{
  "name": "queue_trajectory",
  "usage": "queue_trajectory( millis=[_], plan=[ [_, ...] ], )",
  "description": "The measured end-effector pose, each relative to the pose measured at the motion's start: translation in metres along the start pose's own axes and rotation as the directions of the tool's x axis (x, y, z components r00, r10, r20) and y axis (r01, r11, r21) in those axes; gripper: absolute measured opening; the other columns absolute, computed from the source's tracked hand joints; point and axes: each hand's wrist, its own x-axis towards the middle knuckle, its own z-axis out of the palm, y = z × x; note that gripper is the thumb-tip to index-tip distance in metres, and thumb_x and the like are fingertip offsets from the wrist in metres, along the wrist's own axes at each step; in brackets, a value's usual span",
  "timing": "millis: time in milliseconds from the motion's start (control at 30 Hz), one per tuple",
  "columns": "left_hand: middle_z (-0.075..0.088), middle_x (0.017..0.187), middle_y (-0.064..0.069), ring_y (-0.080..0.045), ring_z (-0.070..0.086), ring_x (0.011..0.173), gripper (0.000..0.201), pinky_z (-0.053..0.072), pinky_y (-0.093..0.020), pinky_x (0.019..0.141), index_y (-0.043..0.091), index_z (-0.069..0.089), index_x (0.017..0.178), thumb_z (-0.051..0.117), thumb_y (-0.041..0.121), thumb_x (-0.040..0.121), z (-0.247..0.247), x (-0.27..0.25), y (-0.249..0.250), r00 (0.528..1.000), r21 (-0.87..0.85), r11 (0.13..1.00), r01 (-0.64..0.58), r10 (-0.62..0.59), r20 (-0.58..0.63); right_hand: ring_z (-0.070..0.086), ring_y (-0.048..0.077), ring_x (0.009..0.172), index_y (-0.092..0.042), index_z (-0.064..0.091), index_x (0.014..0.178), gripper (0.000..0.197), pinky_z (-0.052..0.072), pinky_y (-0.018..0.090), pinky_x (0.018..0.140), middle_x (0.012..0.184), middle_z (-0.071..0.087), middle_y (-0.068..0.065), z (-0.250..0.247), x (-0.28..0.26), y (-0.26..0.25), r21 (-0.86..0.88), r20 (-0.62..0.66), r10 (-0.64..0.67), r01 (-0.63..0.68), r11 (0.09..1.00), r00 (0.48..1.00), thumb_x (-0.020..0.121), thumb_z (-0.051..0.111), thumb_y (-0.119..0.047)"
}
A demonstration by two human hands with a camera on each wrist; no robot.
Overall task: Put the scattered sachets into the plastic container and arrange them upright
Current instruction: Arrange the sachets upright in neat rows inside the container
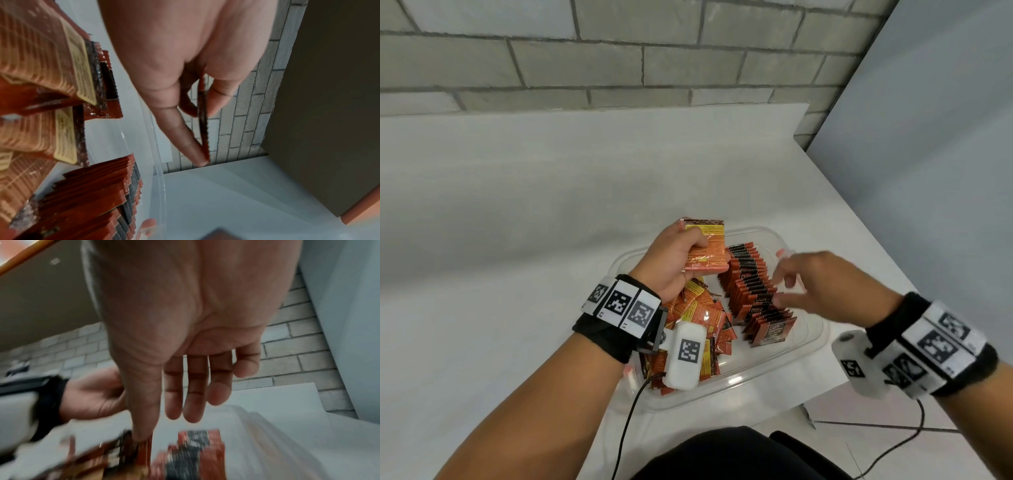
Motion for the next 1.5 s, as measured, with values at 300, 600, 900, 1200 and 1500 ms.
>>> queue_trajectory(
  millis=[300,600,900,1200,1500],
  plan=[
    [0.069,0.096,-0.012,-0.021,0.070,0.086,0.022,0.060,-0.037,0.071,0.003,0.059,0.109,0.057,-0.004,0.088,0.007,-0.004,-0.002,0.993,0.191,0.981,-0.038,0.015,0.116,0.057,0.005,0.068,-0.027,0.060,0.106,0.023,0.041,0.008,0.059,0.093,0.063,-0.010,-0.019,0.046,-0.032,0.445,-0.164,0.066,0.014,0.896,0.984,0.085,0.069,-0.029],
    [0.069,0.099,-0.021,-0.029,0.072,0.081,0.036,0.060,-0.031,0.068,0.000,0.052,0.121,0.055,0.025,0.096,0.019,-0.010,0.013,0.999,0.138,0.989,0.052,-0.053,0.000,0.048,0.008,0.067,-0.021,0.059,0.077,0.019,0.036,0.011,0.063,0.076,0.048,-0.008,-0.012,0.018,-0.022,0.274,-0.539,-0.027,0.205,0.940,0.842,0.078,0.076,-0.013],
    [0.070,0.090,-0.011,-0.017,0.071,0.071,0.013,0.060,-0.032,0.068,0.007,0.061,0.100,0.059,-0.001,0.091,0.037,-0.004,0.009,0.998,0.384,0.923,0.000,-0.025,0.060,0.047,0.011,0.102,-0.022,0.058,0.124,0.038,0.036,0.015,0.081,0.115,0.055,-0.002,-0.015,0.017,-0.009,0.265,-0.414,-0.012,0.134,0.955,0.910,0.087,0.067,-0.022],
    [0.066,0.106,-0.027,-0.037,0.068,0.092,0.040,0.058,-0.039,0.078,0.001,0.059,0.107,0.052,0.039,0.096,0.038,-0.007,-0.003,0.939,0.560,0.761,0.329,-0.328,-0.106,0.054,-0.001,0.058,-0.027,0.060,0.095,0.018,0.042,0.011,0.058,0.082,0.061,-0.007,-0.013,-0.018,0.012,0.339,-0.062,-0.025,0.044,0.940,0.998,0.090,0.061,-0.010],
    [0.057,0.118,-0.037,-0.044,0.062,0.105,0.039,0.056,-0.040,0.080,-0.002,0.055,0.107,0.052,0.035,0.096,0.039,-0.001,-0.018,0.879,0.560,0.692,0.455,-0.451,-0.157,0.061,0.012,0.077,-0.022,0.062,0.089,0.012,0.049,0.026,0.070,0.084,0.066,-0.007,0.029,-0.029,0.011,0.120,-0.003,-0.045,0.045,0.992,0.999,0.087,0.060,-0.011]
  ],
)
